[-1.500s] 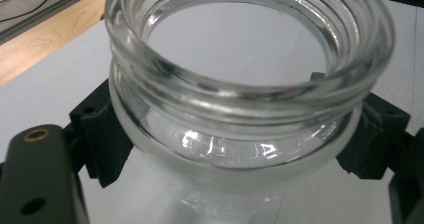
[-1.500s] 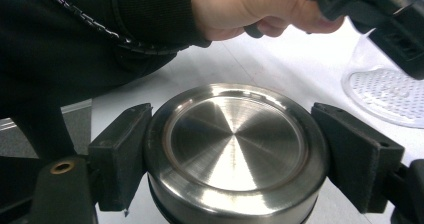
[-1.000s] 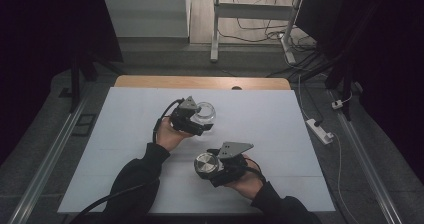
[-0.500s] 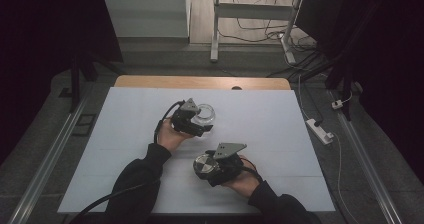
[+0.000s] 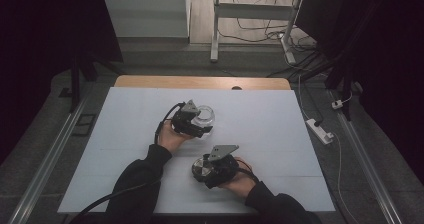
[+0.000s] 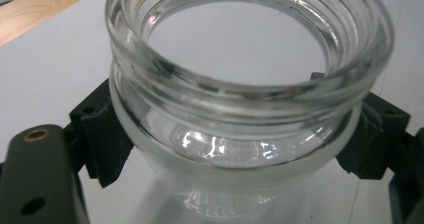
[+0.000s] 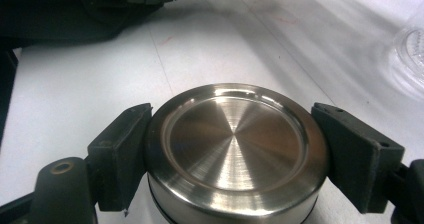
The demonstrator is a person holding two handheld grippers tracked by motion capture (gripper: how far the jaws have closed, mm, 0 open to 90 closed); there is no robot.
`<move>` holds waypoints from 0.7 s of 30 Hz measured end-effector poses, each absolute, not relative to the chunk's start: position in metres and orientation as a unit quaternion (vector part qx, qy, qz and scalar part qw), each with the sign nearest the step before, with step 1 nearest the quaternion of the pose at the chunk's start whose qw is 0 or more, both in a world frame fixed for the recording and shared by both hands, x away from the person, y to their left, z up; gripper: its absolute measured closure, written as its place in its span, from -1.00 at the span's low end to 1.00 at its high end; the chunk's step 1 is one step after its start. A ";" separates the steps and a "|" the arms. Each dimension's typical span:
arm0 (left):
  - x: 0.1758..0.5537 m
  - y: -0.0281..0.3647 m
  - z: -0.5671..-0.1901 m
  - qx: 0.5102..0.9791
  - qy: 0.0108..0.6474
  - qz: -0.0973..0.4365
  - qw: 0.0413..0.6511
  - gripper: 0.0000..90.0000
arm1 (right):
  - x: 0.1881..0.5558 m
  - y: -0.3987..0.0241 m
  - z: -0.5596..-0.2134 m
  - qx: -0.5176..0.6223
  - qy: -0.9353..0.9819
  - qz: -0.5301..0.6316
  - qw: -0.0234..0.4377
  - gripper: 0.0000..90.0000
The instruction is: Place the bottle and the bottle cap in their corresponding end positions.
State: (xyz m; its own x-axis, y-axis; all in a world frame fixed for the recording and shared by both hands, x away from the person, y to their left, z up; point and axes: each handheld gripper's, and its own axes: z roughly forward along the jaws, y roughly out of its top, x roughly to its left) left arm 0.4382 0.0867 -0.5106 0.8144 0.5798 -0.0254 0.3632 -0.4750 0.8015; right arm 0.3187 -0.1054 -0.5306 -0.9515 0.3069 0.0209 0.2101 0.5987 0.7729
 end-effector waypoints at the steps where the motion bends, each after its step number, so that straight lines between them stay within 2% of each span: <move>1: 0.438 0.086 -0.511 0.850 0.278 0.126 0.430 -0.64 | 0.319 -0.105 -0.531 0.145 0.893 0.422 0.058 -0.57; 21: 0.439 0.088 -0.518 0.853 0.276 0.124 0.425 -0.65 | 0.321 -0.103 -0.539 0.153 0.907 0.387 0.065 -0.58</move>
State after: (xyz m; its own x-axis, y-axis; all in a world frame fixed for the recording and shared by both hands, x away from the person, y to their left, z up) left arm 0.4389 0.0881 -0.5185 0.8170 0.5762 -0.0235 0.3661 -0.4868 0.7931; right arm 0.3207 -0.1029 -0.5390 -0.9444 0.3287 0.0006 0.2279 0.6535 0.7218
